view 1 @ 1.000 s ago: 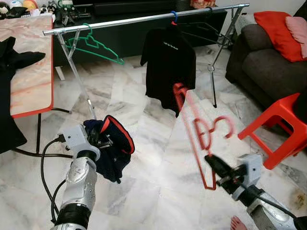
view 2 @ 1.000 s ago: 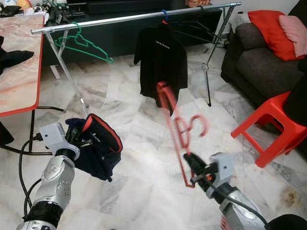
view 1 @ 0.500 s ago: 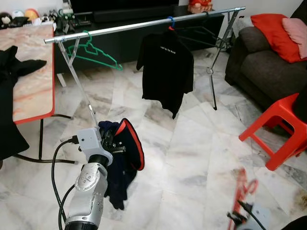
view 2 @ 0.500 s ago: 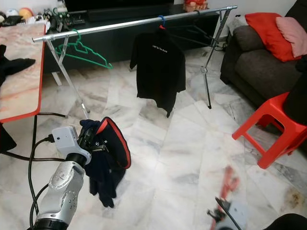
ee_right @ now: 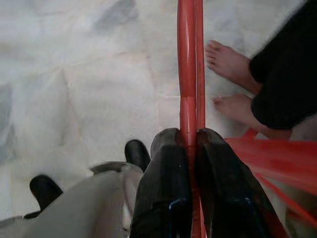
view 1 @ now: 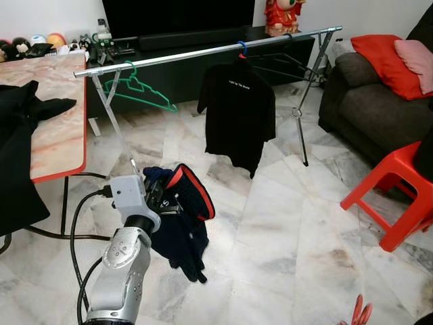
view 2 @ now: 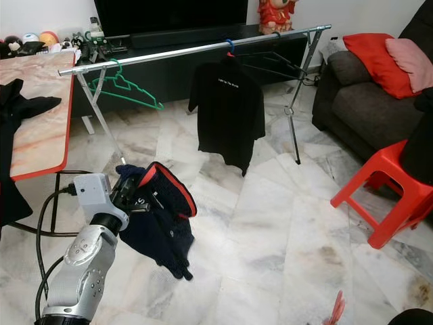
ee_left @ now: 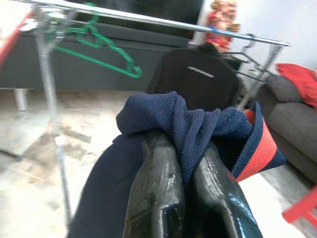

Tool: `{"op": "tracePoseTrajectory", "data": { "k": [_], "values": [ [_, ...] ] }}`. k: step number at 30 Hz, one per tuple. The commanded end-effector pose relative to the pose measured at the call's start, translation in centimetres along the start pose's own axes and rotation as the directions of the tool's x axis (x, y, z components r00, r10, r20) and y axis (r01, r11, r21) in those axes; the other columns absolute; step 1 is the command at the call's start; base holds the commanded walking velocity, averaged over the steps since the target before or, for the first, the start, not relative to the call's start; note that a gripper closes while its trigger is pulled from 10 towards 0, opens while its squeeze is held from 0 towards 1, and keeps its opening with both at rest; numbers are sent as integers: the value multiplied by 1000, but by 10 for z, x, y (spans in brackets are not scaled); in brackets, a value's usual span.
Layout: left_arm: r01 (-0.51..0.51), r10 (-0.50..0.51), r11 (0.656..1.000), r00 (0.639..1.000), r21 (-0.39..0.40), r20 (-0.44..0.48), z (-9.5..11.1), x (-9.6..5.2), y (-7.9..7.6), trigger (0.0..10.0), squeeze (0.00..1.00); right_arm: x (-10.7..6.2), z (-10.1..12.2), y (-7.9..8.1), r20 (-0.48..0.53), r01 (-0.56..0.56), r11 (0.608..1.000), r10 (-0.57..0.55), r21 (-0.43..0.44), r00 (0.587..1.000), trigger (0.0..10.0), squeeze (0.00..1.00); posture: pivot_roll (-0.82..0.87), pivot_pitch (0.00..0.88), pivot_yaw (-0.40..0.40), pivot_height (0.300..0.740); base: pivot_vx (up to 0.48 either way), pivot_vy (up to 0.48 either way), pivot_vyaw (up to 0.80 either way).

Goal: Hang hanger

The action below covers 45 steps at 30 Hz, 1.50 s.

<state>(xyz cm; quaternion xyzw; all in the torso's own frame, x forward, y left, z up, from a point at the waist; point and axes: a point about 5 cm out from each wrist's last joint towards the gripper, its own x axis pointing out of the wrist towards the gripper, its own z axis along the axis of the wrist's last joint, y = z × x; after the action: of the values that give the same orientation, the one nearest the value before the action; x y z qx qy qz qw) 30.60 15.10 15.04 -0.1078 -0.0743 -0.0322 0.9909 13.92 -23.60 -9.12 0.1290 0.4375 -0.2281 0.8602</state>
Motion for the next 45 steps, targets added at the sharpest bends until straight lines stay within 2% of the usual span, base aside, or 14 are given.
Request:
{"op": "tracePoseTrajectory", "data": {
  "k": [1,6,10,16,24,27,30,45],
  "values": [
    [-10,9,1000,1000,19,29,9,0,2,10000,0,1,4,6,23,-15,1000,15,-10,1000,10000,0,2,110,15,740,0,0,800],
    [-67,67,998,998,-6,-1,6,-3,7,10000,0,2,4,14,18,-37,999,37,-20,999,10000,0,6,118,16,740,0,0,800],
    [-95,95,995,995,-28,-6,6,-5,11,10000,0,2,5,13,18,-41,999,41,-35,999,10000,0,4,125,15,740,0,0,800],
    [-94,94,995,996,18,-2,9,-3,13,10000,0,1,1,9,3,-32,999,32,-35,999,10000,0,8,127,14,740,0,0,800],
    [-103,103,994,995,17,-7,11,-3,15,10000,0,0,-4,12,-11,-40,999,40,-35,999,10000,0,8,129,14,740,0,0,761],
    [-104,105,994,994,17,-10,11,-3,15,10000,0,1,-3,13,-9,-45,999,45,0,999,10000,0,11,130,12,740,0,0,0],
    [-95,96,995,995,21,-13,11,-3,15,10000,0,1,-2,14,-1,-53,999,53,-6,999,10000,0,13,127,10,740,0,0,0],
    [-67,68,997,998,40,-18,12,-1,14,10000,0,1,-3,17,-10,-78,997,78,-3,997,10000,0,25,101,4,740,0,480,0]
  ]
}}
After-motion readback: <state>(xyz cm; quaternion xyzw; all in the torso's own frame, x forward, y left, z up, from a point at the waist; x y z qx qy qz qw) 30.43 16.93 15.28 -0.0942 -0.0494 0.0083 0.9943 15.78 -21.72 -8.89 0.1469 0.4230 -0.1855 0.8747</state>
